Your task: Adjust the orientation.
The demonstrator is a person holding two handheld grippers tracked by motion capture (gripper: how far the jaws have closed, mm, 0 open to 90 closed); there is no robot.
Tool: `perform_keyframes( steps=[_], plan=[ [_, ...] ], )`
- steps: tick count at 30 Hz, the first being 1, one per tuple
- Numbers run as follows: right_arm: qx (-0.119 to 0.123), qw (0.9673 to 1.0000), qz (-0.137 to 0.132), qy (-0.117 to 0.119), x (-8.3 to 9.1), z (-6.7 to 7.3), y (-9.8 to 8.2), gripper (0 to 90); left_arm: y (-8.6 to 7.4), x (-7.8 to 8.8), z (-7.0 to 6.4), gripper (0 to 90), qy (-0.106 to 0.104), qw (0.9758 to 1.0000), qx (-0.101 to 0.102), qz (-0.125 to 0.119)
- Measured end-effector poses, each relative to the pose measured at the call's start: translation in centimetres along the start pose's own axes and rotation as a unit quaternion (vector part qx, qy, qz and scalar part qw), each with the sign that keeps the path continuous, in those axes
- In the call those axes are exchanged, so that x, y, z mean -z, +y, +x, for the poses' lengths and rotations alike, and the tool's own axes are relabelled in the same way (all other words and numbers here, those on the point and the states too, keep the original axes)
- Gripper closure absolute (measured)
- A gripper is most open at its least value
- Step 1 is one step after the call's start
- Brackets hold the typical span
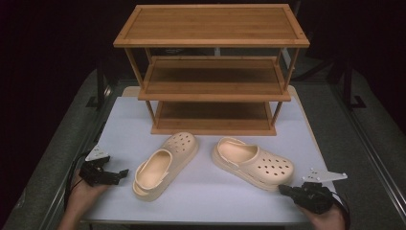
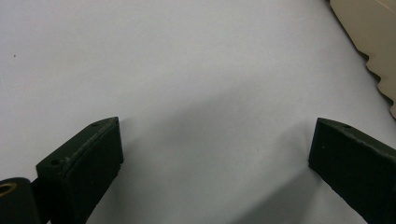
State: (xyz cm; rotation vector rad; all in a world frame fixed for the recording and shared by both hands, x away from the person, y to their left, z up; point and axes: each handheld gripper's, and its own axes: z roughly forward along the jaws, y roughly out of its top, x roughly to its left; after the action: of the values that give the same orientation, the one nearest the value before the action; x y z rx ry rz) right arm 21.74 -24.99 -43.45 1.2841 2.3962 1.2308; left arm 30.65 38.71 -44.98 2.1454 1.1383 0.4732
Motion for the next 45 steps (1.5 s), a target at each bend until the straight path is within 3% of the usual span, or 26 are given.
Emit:
perform_keyframes(
  steps=[4,12,24,37,45],
  plan=[
    [0.005,1.0000,0.005,-0.006,-0.4,0.2,0.2,89.9,0.0,0.0,0.0,2.4,0.000,1.0000,0.000,0.000],
    [-0.003,0.9998,0.004,-0.017,-0.3,-0.7,0.5,89.9,0.0,0.0,0.0,2.4,0.000,1.0000,0.000,0.000],
    [-0.024,0.9983,0.007,-0.052,-0.7,-3.9,2.0,89.9,0.0,0.0,0.0,2.4,0.000,1.0000,0.001,0.000],
    [-0.037,0.9958,0.004,-0.084,-2.1,-7.6,4.3,89.9,0.0,0.0,0.0,2.3,0.000,1.0000,0.001,0.000],
    [-0.041,0.9958,-0.016,-0.081,-1.4,-7.3,4.2,87.6,0.0,0.0,0.0,2.4,0.000,1.0000,0.000,0.000]
  ],
)
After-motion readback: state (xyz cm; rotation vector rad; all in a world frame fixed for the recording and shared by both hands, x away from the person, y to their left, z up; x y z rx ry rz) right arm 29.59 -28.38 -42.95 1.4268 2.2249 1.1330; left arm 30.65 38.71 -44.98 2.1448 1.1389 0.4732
